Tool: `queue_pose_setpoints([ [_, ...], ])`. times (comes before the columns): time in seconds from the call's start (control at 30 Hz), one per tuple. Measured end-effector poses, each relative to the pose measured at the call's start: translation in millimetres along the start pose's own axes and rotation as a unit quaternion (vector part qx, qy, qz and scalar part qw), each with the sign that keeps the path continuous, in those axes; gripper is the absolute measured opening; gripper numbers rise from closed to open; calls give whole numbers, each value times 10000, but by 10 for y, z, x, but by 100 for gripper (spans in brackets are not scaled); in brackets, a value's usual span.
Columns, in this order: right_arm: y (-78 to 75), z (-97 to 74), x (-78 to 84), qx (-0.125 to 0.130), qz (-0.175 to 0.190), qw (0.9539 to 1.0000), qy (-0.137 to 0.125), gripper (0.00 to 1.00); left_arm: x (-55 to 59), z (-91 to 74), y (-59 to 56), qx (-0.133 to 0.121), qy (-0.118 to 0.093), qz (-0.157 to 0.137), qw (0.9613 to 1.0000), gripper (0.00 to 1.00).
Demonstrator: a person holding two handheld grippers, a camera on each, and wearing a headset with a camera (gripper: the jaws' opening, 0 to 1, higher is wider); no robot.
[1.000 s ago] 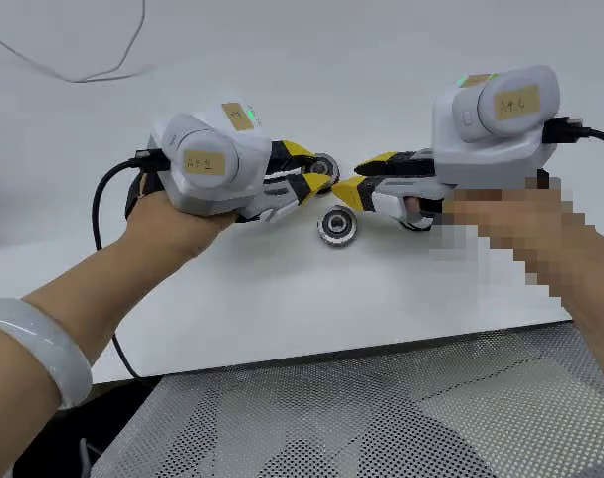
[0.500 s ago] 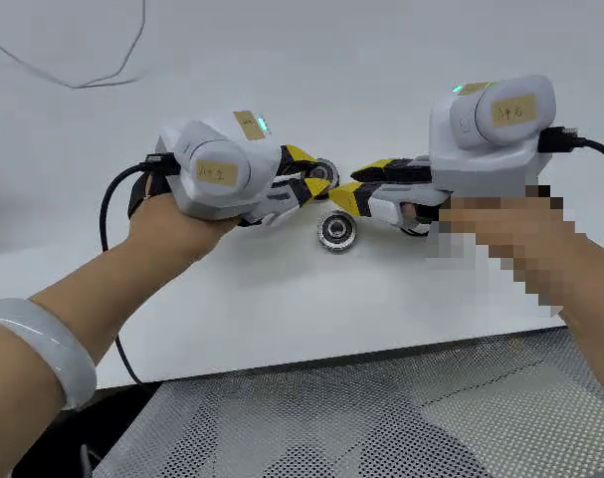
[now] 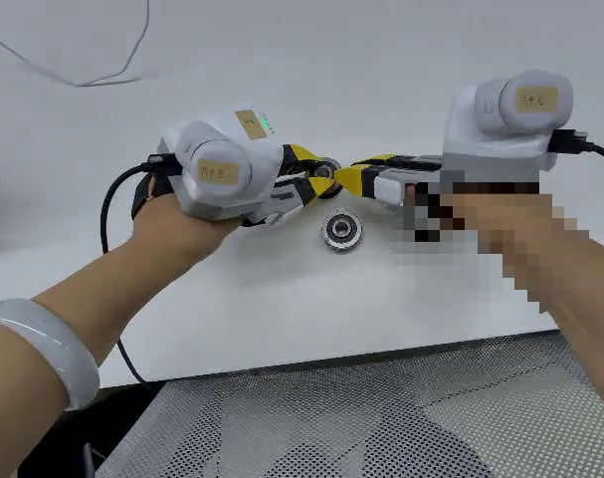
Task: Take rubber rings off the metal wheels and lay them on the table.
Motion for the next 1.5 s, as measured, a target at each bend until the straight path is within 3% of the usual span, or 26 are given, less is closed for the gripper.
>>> queue_pose_setpoints([
  [0.17, -36, 51, 49, 53, 128, 9999, 58, 15, -1, 1, 0, 0, -9, -6, 10000, 14],
  [0.37, -71, 64, 69, 13, 458, 9989, -48, 14, -2, 1, -3, 1, -19, -12, 10000, 14],
  [0.7, -67, 86, 98, -147, 1166, 9927, -277, 14, 4, -5, -3, 9, -60, -42, 10000, 13],
  [1.1, -77, 92, 119, -157, 1427, 9890, -357, 15, 13, -11, -1, 21, -97, -68, 9999, 13],
  [1.17, -78, 80, 131, -210, 1560, 9868, -376, 15, 15, -12, 0, 26, -103, -80, 9999, 13],
  [1.23, -61, 75, 147, -295, 1930, 9798, -428, 15, 15, -13, 2, 30, -106, -78, 9999, 13],
  [1.3, -70, 71, 149, -282, 1851, 9814, -427, 15, 17, -14, 2, 32, -110, -87, 9999, 13],
  [1.37, -71, 74, 153, -299, 2004, 9783, -439, 14, 18, -15, 3, 34, -111, -93, 9999, 13],
  [1.5, -26, 43, 147, -276, 1880, 9809, -419, 14, 18, -17, 2, 32, -111, -90, 9999, 13],
])
Point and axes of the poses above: the centre of the closed fingertips' face, and the gripper's own axes: z roughly forward along the fingers, y roughly to its left, x roughly out of its underside, the point moved 9 cm from there along -z, roughly backward along the fingers, and after that the axes turned 9 degrees about -x, right-handed, at the moved point
